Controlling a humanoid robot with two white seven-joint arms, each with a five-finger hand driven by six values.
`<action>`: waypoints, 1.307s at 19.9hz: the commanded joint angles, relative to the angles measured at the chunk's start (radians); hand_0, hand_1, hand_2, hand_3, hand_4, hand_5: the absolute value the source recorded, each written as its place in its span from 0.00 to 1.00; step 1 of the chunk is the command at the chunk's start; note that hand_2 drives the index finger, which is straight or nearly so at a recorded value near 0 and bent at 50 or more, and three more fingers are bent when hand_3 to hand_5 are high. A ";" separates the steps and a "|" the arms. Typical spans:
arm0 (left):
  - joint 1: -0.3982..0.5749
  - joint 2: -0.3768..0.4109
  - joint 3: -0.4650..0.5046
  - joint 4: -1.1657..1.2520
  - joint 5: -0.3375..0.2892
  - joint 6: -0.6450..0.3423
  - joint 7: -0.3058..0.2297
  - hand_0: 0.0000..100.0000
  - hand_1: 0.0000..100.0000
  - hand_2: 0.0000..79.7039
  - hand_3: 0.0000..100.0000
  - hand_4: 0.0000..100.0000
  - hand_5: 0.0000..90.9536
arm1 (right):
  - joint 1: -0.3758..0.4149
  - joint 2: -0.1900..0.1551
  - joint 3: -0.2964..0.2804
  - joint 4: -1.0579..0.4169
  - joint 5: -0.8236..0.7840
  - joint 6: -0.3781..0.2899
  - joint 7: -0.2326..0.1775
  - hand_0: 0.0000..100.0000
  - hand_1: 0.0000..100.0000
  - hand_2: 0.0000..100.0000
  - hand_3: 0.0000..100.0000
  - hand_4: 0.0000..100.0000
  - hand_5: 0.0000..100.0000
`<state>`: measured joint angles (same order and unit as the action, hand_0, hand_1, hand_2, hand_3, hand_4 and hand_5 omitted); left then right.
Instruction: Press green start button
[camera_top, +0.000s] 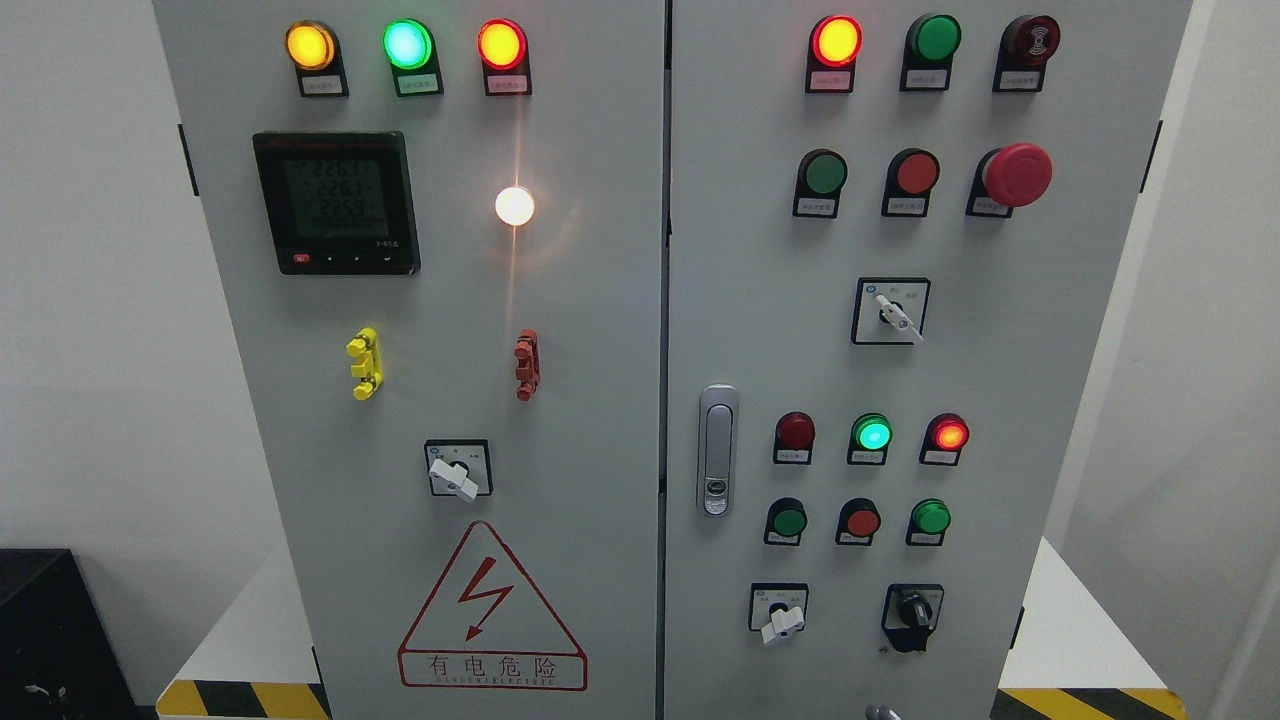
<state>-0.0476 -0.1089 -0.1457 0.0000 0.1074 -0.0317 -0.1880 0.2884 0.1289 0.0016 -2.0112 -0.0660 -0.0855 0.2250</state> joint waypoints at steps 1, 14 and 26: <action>0.000 0.000 0.000 -0.028 0.000 0.000 -0.001 0.12 0.56 0.00 0.00 0.00 0.00 | 0.000 0.000 0.028 0.002 0.000 0.001 0.001 0.00 0.09 0.00 0.00 0.00 0.00; 0.000 0.000 0.000 -0.028 0.000 0.000 -0.001 0.12 0.56 0.00 0.00 0.00 0.00 | 0.000 0.000 0.035 -0.020 0.107 -0.045 -0.012 0.00 0.24 0.00 0.00 0.00 0.00; 0.000 0.000 0.000 -0.028 0.000 0.000 -0.001 0.12 0.56 0.00 0.00 0.00 0.00 | -0.043 0.002 0.086 -0.069 0.671 -0.135 -0.248 0.00 0.26 0.00 0.44 0.49 0.51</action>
<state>-0.0476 -0.1089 -0.1457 0.0000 0.1074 -0.0317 -0.1880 0.2736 0.1291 0.0476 -2.0524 0.3712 -0.2086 0.0225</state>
